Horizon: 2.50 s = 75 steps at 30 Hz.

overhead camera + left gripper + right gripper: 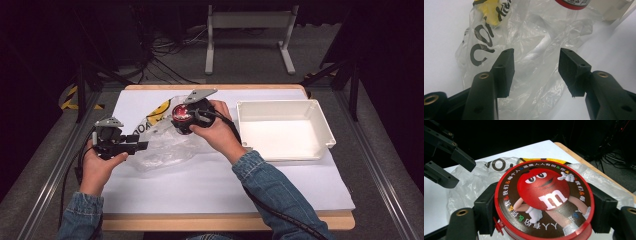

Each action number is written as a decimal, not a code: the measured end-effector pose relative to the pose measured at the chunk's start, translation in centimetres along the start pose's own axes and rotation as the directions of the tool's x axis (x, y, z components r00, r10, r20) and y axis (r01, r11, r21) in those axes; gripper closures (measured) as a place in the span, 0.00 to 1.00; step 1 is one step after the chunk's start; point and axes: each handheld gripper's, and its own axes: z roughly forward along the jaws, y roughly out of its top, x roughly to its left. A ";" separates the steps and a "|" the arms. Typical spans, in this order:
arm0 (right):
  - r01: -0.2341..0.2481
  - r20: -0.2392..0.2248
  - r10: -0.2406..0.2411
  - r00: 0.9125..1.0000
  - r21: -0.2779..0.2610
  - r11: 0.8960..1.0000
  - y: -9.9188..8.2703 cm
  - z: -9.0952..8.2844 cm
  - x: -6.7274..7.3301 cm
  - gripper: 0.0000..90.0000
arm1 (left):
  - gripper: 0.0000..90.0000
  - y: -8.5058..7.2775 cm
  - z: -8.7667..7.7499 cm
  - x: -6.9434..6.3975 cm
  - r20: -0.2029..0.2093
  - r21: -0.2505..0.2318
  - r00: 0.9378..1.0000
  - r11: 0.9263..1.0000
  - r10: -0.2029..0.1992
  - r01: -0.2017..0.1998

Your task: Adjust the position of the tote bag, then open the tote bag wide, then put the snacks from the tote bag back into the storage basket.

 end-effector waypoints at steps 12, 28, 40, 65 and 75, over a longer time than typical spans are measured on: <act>0.024 -0.011 -0.024 1.000 -0.002 1.000 0.8 -1.8 -0.2 0.27 | 0.44 0.1 -0.7 0.3 -0.024 -0.026 1.000 1.000 -0.013 0.012; 0.049 0.035 -0.048 0.998 -0.023 0.999 0.9 -7.4 -1.8 0.27 | 0.44 0.8 -1.1 0.5 -0.020 -0.049 1.000 0.999 -0.016 0.015; 0.000 0.099 0.003 0.995 -0.027 1.000 0.3 -11.2 -5.3 0.27 | 0.43 0.4 -1.7 0.9 -0.034 -0.056 0.999 0.998 -0.022 0.020; 0.000 0.127 0.002 0.992 -0.010 1.000 -2.5 -15.2 -10.9 0.27 | 0.45 -0.2 -3.0 1.2 -0.049 -0.086 0.998 0.996 -0.033 0.028; -0.022 0.115 0.022 0.993 -0.005 1.000 -4.7 -15.6 -13.0 0.27 | 0.45 -1.1 -3.8 1.2 -0.066 -0.089 0.996 0.995 -0.052 0.046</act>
